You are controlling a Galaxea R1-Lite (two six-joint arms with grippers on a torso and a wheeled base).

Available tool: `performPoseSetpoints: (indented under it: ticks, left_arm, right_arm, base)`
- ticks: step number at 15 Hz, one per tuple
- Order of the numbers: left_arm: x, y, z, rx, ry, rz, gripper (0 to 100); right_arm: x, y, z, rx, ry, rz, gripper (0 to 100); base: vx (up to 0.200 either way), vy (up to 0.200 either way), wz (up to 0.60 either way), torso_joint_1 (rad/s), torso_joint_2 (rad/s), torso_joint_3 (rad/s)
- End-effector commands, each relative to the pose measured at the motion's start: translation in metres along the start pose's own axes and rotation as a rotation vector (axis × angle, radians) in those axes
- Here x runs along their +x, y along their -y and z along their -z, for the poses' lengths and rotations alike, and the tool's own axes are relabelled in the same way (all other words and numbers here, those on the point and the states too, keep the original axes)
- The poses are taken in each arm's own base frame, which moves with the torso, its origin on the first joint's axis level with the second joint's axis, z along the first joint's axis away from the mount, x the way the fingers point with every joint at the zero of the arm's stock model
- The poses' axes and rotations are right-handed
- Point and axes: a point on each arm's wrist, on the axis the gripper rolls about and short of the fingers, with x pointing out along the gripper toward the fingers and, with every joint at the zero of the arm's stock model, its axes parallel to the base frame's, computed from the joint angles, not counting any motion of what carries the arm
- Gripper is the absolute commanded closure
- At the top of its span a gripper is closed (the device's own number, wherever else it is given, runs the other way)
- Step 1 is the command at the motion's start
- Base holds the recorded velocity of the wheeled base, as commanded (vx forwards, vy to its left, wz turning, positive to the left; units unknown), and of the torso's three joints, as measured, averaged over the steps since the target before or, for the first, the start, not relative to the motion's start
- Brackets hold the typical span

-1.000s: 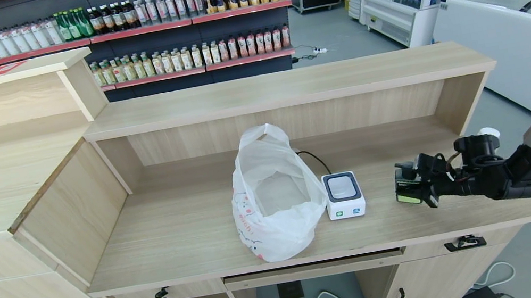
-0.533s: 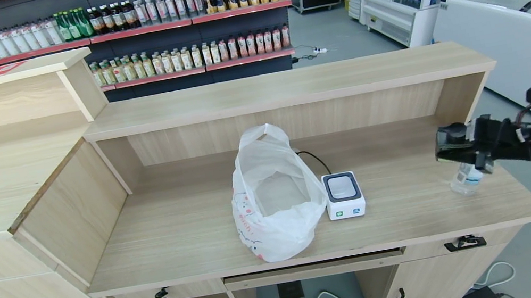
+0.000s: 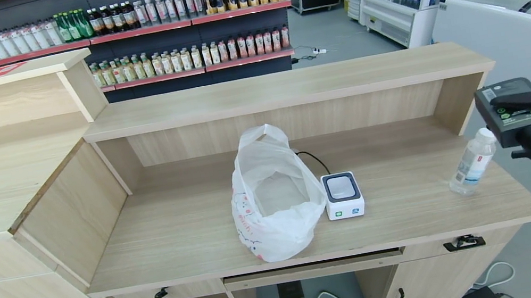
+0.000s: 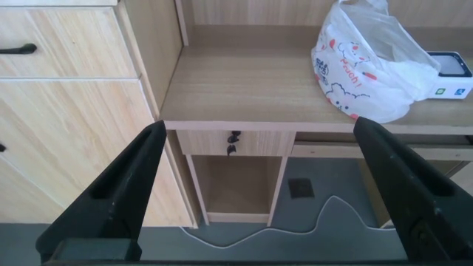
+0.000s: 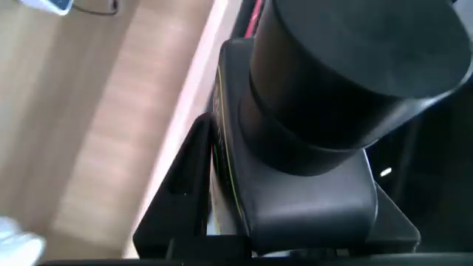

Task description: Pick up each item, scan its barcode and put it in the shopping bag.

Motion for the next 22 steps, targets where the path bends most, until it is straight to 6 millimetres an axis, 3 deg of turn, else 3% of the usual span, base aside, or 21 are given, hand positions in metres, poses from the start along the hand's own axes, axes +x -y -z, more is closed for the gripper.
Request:
performPoseSetpoints:
  ticks: [1, 3, 6, 9, 14, 16, 22]
  left_arm:
    - [0.000, 0.000, 0.000, 0.000, 0.000, 0.000, 0]
    - [0.000, 0.000, 0.000, 0.000, 0.000, 0.000, 0]
    - [0.000, 0.000, 0.000, 0.000, 0.000, 0.000, 0]
    - [0.000, 0.000, 0.000, 0.000, 0.000, 0.000, 0]
    - [0.000, 0.000, 0.000, 0.000, 0.000, 0.000, 0]
    - [0.000, 0.000, 0.000, 0.000, 0.000, 0.000, 0]
    - [0.000, 0.000, 0.000, 0.000, 0.000, 0.000, 0]
  right_arm:
    - [0.030, 0.061, -0.050, -0.345, 0.189, 0.244, 100]
    - [0.046, 0.090, -0.072, -0.512, 0.242, 0.415, 100]
    - [0.072, 0.099, -0.101, -0.596, 0.207, 0.481, 100]
    - [0.085, 0.102, -0.124, -0.665, 0.243, 0.525, 100]
    - [0.081, 0.109, -0.147, -0.681, 0.304, 0.594, 100]
    - [0.074, 0.124, -0.160, -0.715, 0.311, 0.670, 100]
    - [0.063, 0.141, -0.153, -0.783, 0.101, 0.689, 100]
  base:
    - [0.000, 0.000, 0.00, 0.000, 0.00, 0.000]
    - [0.000, 0.000, 0.00, 0.000, 0.00, 0.000]
    - [0.000, 0.000, 0.00, 0.000, 0.00, 0.000]
    - [0.000, 0.000, 0.00, 0.000, 0.00, 0.000]
    - [0.000, 0.000, 0.00, 0.000, 0.00, 0.000]
    - [0.000, 0.000, 0.00, 0.000, 0.00, 0.000]
    - [0.000, 0.000, 0.00, 0.000, 0.00, 0.000]
